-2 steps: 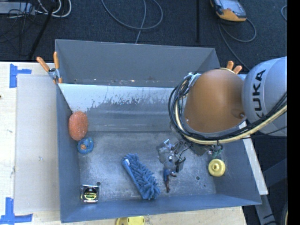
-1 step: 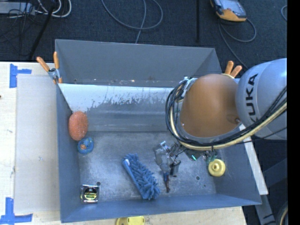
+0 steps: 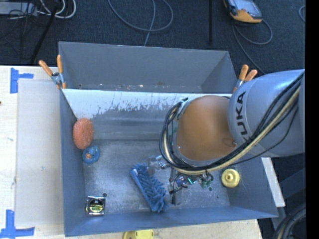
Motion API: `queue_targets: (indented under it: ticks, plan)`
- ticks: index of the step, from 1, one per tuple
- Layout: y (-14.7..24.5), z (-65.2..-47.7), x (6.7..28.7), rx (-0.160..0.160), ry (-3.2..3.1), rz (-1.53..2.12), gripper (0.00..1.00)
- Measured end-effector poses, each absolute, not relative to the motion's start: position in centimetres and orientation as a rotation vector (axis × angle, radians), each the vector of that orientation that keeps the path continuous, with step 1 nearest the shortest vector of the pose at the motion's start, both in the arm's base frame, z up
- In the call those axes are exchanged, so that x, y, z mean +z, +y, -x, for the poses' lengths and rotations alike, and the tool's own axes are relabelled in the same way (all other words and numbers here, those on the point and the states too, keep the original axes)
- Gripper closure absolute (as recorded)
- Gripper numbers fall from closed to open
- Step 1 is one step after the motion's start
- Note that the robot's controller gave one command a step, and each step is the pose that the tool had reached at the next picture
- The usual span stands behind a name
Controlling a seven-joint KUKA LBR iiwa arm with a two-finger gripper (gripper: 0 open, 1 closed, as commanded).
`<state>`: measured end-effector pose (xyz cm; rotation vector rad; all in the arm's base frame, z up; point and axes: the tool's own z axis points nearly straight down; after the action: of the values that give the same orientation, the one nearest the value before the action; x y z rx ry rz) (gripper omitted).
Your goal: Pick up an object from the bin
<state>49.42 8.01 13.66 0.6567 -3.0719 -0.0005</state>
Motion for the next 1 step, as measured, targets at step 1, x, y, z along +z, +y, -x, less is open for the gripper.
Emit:
queue_targets:
  ticks: [1]
  plan:
    - [8.53,-48.51,12.91,-0.003,-3.038,-0.779,0.00]
